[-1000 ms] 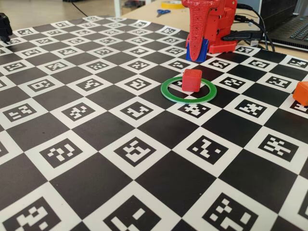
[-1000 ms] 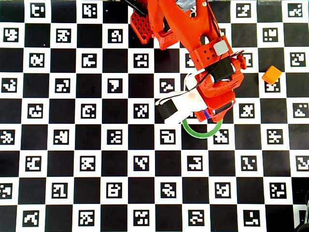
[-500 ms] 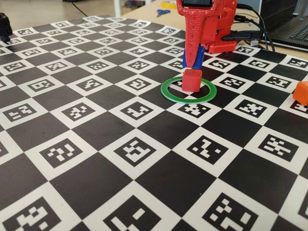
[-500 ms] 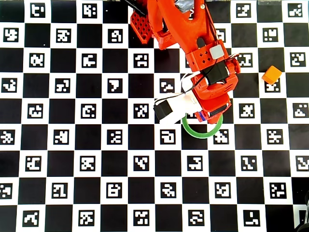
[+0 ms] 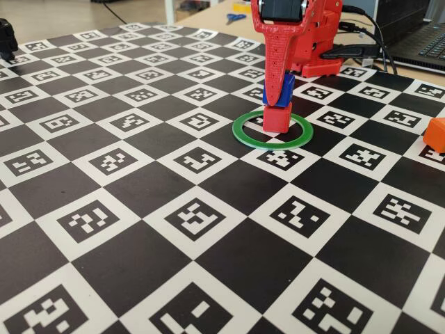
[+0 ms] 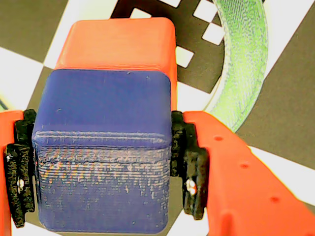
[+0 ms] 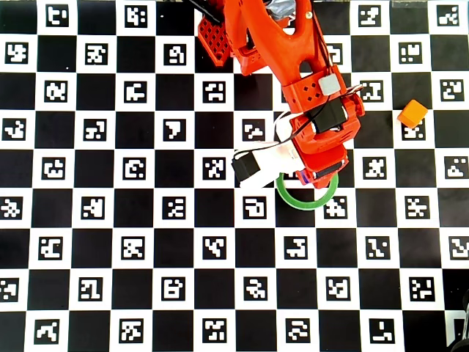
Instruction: Grab the red cube then put it in the green circle then put the blue cube on top and finally the orange cube on top
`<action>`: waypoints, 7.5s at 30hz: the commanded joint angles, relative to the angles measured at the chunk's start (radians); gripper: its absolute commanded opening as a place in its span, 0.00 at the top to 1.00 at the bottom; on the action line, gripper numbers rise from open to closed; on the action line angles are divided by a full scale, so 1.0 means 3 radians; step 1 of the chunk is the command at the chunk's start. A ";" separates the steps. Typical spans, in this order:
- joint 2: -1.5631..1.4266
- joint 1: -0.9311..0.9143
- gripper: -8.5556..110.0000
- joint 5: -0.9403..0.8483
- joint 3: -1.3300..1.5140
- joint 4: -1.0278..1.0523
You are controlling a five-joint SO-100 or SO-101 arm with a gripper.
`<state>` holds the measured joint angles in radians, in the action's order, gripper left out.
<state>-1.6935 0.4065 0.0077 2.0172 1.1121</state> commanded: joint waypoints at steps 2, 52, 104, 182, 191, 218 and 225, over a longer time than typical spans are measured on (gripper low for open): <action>-0.0026 0.0000 0.85 0.0077 -0.0169 0.0046; -0.0701 0.0532 0.53 0.0281 -0.1023 0.1053; 0.1074 0.2301 0.52 0.0900 -0.1575 0.0261; 0.1452 0.2403 0.88 0.0532 -0.1621 0.0112; 0.1350 0.2255 0.89 0.0307 -0.1851 0.0409; 0.1007 0.0767 0.89 0.0706 -0.3692 0.2352; 0.0808 0.0465 0.89 0.0869 -0.3707 0.2424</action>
<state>-1.2870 0.5875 0.2470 0.9894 1.7395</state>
